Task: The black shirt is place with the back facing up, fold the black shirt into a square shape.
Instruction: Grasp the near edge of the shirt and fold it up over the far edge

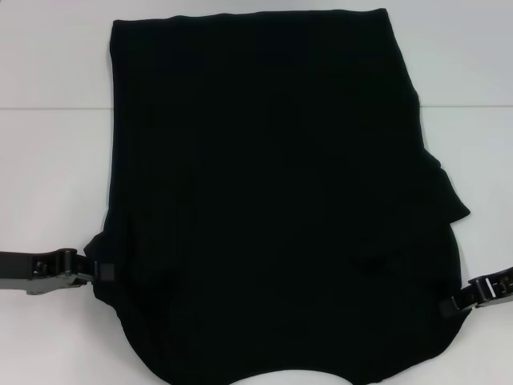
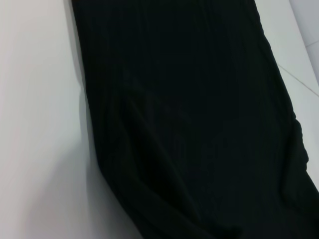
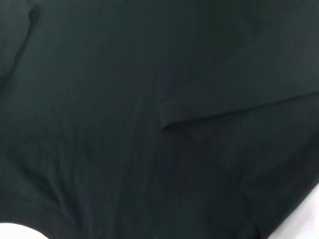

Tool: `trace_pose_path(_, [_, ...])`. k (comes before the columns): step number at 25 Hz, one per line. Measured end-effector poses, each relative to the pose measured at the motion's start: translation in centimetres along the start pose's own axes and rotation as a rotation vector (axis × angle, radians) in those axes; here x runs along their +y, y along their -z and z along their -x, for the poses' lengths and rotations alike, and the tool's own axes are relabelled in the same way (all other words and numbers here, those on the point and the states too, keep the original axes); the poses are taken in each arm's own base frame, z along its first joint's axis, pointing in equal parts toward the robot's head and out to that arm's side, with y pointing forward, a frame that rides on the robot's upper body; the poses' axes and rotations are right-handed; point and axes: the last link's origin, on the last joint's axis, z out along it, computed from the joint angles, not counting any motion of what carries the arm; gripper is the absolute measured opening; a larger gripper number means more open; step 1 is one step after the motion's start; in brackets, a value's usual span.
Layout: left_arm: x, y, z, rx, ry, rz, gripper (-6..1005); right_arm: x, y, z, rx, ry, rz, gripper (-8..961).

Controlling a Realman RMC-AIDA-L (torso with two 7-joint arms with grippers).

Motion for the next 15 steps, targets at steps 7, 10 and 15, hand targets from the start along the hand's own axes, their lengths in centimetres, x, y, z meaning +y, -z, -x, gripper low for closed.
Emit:
trace_pose_path(7, [0.0,0.0,0.0,-0.001,0.0,0.002,63,-0.3,0.7,0.0,-0.017,-0.024,0.01,113])
trace_pose_path(10, [0.2,0.0,0.0,-0.01,-0.003,0.01,63,-0.3,0.8,-0.2,-0.013,-0.03,0.013,64])
trace_pose_path(15, [1.2,-0.1,0.5,-0.085,-0.033,0.048,62,-0.5,1.5,-1.4,0.039,-0.057,0.042,64])
